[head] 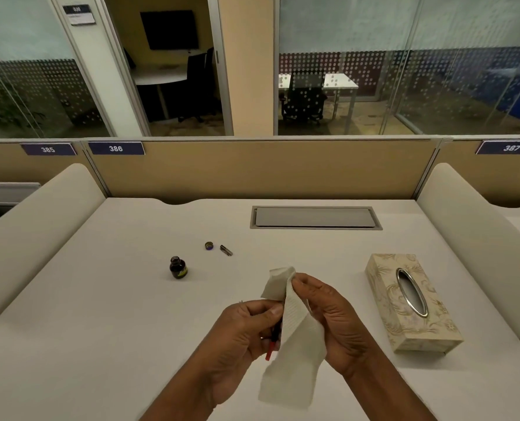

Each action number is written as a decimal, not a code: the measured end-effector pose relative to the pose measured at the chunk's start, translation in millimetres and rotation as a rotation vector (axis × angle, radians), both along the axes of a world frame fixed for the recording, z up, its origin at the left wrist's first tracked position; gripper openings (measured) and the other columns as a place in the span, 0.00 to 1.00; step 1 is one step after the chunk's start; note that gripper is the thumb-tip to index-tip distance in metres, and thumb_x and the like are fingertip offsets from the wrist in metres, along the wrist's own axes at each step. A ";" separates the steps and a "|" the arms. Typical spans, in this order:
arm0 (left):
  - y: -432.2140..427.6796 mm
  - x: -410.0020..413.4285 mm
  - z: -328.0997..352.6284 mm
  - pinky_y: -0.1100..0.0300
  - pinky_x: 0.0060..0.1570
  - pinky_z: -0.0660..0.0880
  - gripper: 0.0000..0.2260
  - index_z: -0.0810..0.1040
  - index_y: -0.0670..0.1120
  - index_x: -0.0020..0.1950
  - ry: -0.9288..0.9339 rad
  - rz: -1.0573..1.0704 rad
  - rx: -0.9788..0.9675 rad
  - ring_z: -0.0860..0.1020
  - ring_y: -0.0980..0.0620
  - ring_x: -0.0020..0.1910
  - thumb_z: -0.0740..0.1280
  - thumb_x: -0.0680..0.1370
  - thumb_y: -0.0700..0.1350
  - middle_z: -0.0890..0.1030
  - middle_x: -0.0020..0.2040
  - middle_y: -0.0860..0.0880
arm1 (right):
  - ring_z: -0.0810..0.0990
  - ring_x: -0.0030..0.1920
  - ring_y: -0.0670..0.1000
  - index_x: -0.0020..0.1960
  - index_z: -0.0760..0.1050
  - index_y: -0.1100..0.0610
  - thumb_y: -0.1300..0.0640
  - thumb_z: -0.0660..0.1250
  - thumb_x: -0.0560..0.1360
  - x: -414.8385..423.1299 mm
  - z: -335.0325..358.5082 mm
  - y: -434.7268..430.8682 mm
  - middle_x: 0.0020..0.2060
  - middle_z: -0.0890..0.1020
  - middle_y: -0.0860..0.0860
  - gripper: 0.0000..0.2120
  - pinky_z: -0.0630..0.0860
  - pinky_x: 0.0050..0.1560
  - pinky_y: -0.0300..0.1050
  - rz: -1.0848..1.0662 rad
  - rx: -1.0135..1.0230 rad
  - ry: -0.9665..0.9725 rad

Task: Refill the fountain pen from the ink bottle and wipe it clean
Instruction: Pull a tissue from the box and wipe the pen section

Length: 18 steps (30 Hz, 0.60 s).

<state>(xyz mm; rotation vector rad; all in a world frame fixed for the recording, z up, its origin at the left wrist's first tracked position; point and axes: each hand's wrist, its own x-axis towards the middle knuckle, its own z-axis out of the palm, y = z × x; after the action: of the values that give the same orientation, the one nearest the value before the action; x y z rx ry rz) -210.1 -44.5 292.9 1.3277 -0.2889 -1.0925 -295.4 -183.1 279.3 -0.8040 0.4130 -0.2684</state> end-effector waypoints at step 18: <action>-5.6 -9.8 -5.2 0.60 0.43 0.81 0.09 0.89 0.53 0.44 -0.318 0.147 -0.005 0.84 0.48 0.40 0.73 0.68 0.52 0.89 0.44 0.47 | 0.84 0.43 0.52 0.48 0.85 0.58 0.54 0.72 0.69 1.0 5.8 -3.1 0.44 0.86 0.55 0.11 0.80 0.50 0.51 -0.071 -0.135 0.049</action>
<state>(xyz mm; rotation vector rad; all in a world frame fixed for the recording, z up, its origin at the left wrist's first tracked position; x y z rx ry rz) -219.9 -50.1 287.7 1.4943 -0.4213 -0.7560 -294.4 -186.2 285.1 -0.9305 0.4740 -0.3460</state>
